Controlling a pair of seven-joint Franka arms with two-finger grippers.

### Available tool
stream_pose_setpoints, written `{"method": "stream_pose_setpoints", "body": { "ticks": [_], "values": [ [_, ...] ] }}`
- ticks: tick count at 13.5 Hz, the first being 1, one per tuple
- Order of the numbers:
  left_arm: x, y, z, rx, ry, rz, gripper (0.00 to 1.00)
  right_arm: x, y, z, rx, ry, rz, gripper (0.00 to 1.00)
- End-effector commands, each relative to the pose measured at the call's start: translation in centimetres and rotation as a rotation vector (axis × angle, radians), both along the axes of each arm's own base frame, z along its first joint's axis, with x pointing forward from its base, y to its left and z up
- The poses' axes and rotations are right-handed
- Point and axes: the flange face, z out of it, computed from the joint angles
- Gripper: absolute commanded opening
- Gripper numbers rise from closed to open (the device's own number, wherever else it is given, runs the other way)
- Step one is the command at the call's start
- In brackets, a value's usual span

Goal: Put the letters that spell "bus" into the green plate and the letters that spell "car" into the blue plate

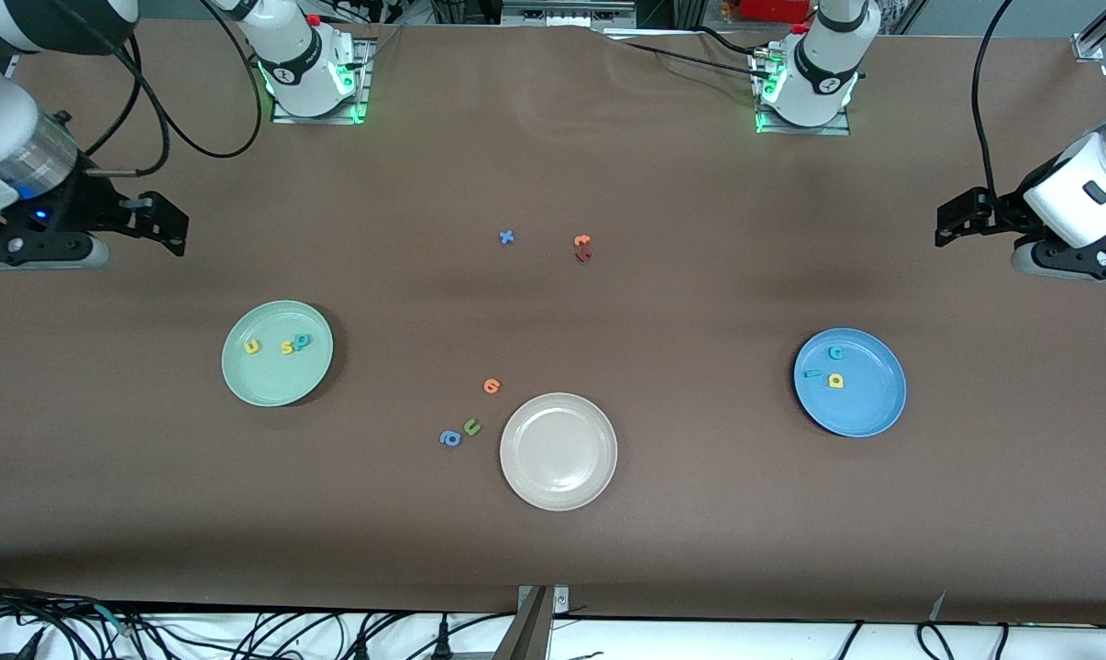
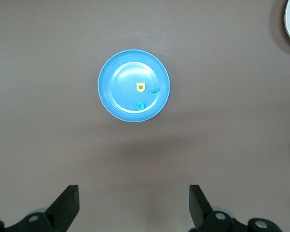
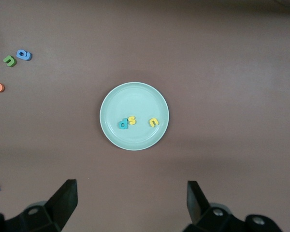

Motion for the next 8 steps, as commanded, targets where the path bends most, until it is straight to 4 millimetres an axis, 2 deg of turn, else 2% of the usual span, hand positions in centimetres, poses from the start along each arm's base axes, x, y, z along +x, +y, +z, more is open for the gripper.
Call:
{"method": "stream_pose_setpoints", "body": {
  "ticks": [1, 8],
  "values": [
    [-0.54, 0.00, 0.54, -0.018, -0.001, 0.000, 1.00, 0.15, -0.66, 1.98, 0.018, 0.030, 0.003, 1.00],
    [-0.49, -0.08, 0.90, -0.018, -0.009, 0.000, 1.00, 0.27, -0.65, 1.61, 0.020, 0.044, 0.002, 1.00]
  ]
}}
